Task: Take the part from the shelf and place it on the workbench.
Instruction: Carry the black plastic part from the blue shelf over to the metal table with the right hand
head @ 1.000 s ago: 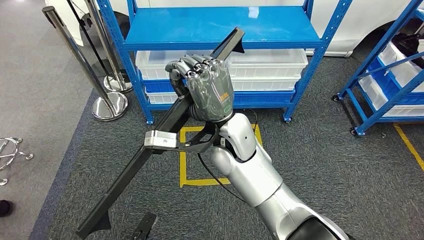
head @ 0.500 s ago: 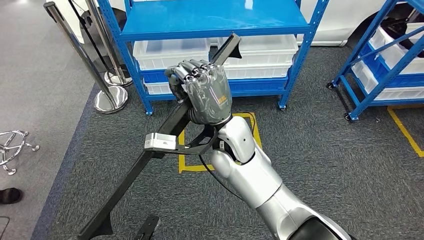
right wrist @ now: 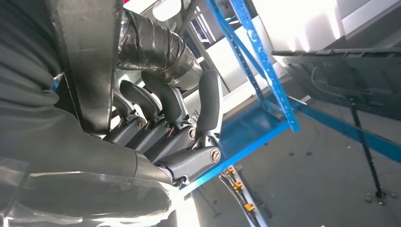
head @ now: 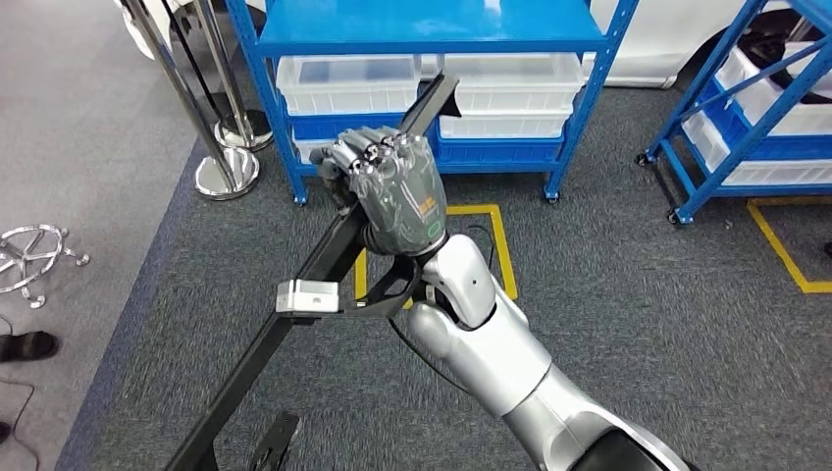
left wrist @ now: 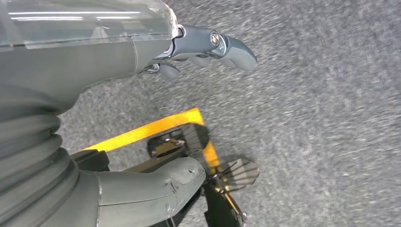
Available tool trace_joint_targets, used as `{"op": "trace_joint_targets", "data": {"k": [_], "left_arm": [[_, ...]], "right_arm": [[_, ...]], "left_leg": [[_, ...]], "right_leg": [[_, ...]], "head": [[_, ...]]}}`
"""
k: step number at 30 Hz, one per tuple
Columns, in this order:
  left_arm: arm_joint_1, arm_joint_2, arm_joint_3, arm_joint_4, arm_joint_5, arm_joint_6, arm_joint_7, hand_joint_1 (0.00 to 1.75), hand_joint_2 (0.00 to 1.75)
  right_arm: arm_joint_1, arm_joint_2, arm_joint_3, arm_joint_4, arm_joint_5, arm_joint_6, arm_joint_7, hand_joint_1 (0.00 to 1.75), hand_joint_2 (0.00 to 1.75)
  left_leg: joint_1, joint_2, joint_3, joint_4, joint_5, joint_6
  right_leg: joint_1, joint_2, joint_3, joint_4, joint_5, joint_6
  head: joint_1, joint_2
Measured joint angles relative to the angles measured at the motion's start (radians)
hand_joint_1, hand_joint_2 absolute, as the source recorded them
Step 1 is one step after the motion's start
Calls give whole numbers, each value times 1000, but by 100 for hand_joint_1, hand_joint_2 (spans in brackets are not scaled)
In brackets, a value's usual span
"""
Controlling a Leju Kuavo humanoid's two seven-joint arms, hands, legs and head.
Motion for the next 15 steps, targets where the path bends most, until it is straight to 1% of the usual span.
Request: {"op": "trace_joint_targets", "data": {"k": [1, 2, 3, 4, 5, 6, 7, 8, 9, 10, 11, 12, 13, 14, 15], "left_arm": [[0, 0, 0, 0, 1, 1, 0, 0, 175], [0, 0, 1, 0, 1, 1, -1, 0, 175], [0, 0, 2, 0, 2, 2, -2, 0, 175], [0, 0, 2, 0, 3, 2, -3, 0, 175], [0, 1, 3, 0, 3, 2, -4, 0, 175], [0, 1, 3, 0, 4, 0, -6, 0, 175], [0, 1, 3, 0, 3, -1, -6, 0, 175], [0, 1, 3, 0, 3, -1, -7, 0, 175], [0, 1, 3, 0, 2, -2, -7, 0, 175], [0, 1, 3, 0, 2, -2, -6, 0, 175], [1, 0, 3, 0, 1, -2, -6, 0, 175], [3, 0, 3, 0, 1, -2, -5, 0, 175], [5, 0, 3, 0, 0, -3, -5, 0, 175], [8, 0, 3, 0, 0, -3, -6, 0, 175], [10, 0, 3, 0, 0, -4, -6, 0, 175]], "right_arm": [[0, -1, 1, 0, -2, 0, 0, 175, 175], [1, -2, 1, 0, -3, 0, 0, 175, 175], [1, -3, 2, 0, -4, 0, 0, 175, 175], [2, -4, 3, 0, -4, 0, 0, 175, 175], [2, -5, 4, 0, -4, 0, 0, 175, 175], [2, -5, 5, 0, -3, 0, -1, 175, 175], [1, -4, 5, 0, -3, 0, -2, 175, 175], [1, -2, 6, 0, -2, 0, -3, 175, 175], [0, 0, 7, 0, 0, 0, -5, 175, 175], [0, 2, 7, -1, 2, 0, -6, 175, 175], [0, 4, 8, 0, 5, -1, -8, 175, 175], [2, 4, 8, 1, 9, 0, -9, 175, 175], [3, 4, 8, 3, 13, 0, -10, 175, 175], [4, 4, 8, 5, 16, 0, -12, 175, 175], [4, 4, 8, 7, 18, 0, -14, 175, 175]], "left_leg": [[-1, 1, -17, 0, 14, 4], [-1, 1, -35, 2, 28, 4], [-1, 2, -54, 5, 40, 3], [-2, 3, -75, 10, 52, 1], [-2, 3, -95, 15, 64, -1], [-2, 3, -113, 20, 74, -4], [-2, 3, -129, 26, 83, -9], [-3, 3, -142, 33, 91, -14], [-3, 2, -151, 36, 100, -20], [-3, 2, -157, 37, 110, -26], [-1, 2, -161, 36, 120, -33], [2, 1, -165, 34, 126, -40], [5, 1, -172, 40, 116, -45], [7, 0, -183, 61, 86, -50], [9, -1, -198, 106, 36, -54]], "right_leg": [[-1, 0, -16, 65, -58, 4], [-2, 0, -28, 135, -97, 7], [-4, 0, -33, 193, -111, 10], [-6, 0, -25, 225, -101, 12], [-8, 0, -1, 225, -78, 12], [-10, 0, 42, 189, -56, 12], [-11, 0, 101, 127, -54, 11], [-10, 1, 161, 52, -70, 8], [-8, 2, 204, -9, -90, 4], [-3, 2, 229, -50, -107, 0], [1, 3, 232, -69, -109, -5], [2, 1, 225, -70, -99, -12], [2, -1, 217, -73, -88, -21], [1, -3, 206, -75, -75, -30], [0, -5, 193, -76, -62, -37]], "head": [[0, 0], [0, 0], [0, 0], [0, 0], [0, 0], [0, 0], [0, 0], [-1, 0], [-1, 0], [-1, 0], [-2, 0], [-1, 0], [-2, 0], [-2, 0], [-2, 0]]}}
